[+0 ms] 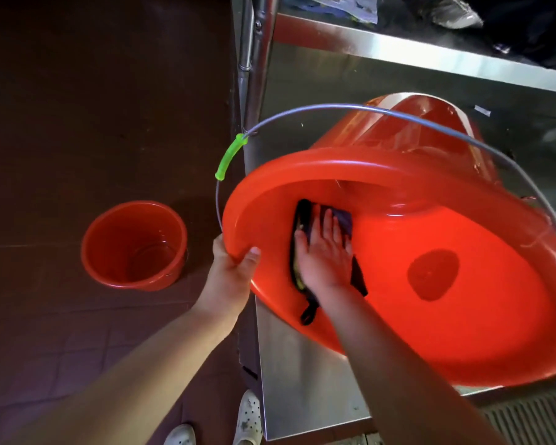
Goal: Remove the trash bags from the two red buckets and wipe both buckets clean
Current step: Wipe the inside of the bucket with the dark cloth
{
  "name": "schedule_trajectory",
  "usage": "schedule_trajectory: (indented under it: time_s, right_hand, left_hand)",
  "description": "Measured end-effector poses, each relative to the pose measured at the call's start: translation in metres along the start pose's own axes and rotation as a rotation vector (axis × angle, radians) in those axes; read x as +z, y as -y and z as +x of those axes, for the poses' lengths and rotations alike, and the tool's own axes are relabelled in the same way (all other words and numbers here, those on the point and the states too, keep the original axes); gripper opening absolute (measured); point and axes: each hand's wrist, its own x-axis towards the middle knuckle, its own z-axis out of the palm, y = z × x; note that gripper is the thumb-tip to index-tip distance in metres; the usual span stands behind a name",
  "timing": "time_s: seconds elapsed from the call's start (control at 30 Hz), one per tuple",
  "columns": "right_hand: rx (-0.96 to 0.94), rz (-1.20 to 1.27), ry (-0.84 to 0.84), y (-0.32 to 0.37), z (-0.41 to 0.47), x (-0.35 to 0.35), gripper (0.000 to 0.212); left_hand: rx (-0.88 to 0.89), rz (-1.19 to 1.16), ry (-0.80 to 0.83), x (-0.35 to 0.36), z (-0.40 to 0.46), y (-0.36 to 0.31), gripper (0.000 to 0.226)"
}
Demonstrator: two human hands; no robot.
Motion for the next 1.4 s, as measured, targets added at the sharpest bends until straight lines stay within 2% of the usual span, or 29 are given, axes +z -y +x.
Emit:
schedule_trajectory:
  time_s: [0.17,0.3,0.4,0.57,0.67,0.77,0.83,0.9,1.07,1.2,1.27,1.4]
  right_hand:
    - [-0.221,0.047,-0.020,0.027,-0.090,0.009,0.066]
    - [-0.282,0.034,0.027,0.009,-0.071,0.006,0.062]
    - [-0.241,0.006,0.012,-0.003,-0.030,0.004,0.061]
    - [-0.052,0.024,0.047,-0.035,0.044,-0.004,0.061]
    - [-0.047,0.017,-0.008,-0.038,0.056,0.001,0.062]
    - [-0.041,-0.069,0.010,-0.035,0.059,0.005,0.062]
    - [-0.029,-0.084,0.031,-0.033,0.060,0.004,0.062]
    - [-0.024,-0.067,0.045,-0.028,0.052,0.003,0.062]
    - [-0.109,0.010,-0.005,0.006,-0.023,0.008,0.063]
    - [-0.201,0.035,-0.001,0.019,-0.097,0.014,0.064]
    - [-0.206,0.072,-0.007,0.017,-0.102,0.011,0.063]
    - [-0.215,0.085,-0.027,0.002,-0.066,0.004,0.063]
  left_hand:
    - [0.120,0.122,-0.132,-0.002,0.000,0.010,0.029]
    - [0.285,0.253,-0.223,-0.009,0.004,0.010,0.028]
    - [0.381,0.271,-0.248,-0.015,0.007,-0.005,0.026]
    - [0.540,0.417,-0.141,-0.013,-0.005,-0.033,0.029]
    - [0.437,0.295,-0.055,-0.010,-0.003,-0.045,0.035]
    - [0.108,-0.004,-0.027,-0.013,-0.004,-0.033,0.047]
    - [-0.145,-0.030,0.003,-0.014,-0.010,-0.014,0.049]
    - [-0.269,-0.063,0.027,-0.013,-0.013,0.001,0.042]
    - [-0.215,-0.097,0.033,-0.011,-0.011,0.008,0.020]
    - [-0.182,-0.039,0.030,-0.008,-0.017,0.006,0.034]
    - [-0.156,0.014,0.020,-0.006,-0.018,0.004,0.040]
    - [-0.068,0.093,-0.013,-0.006,-0.016,-0.005,0.033]
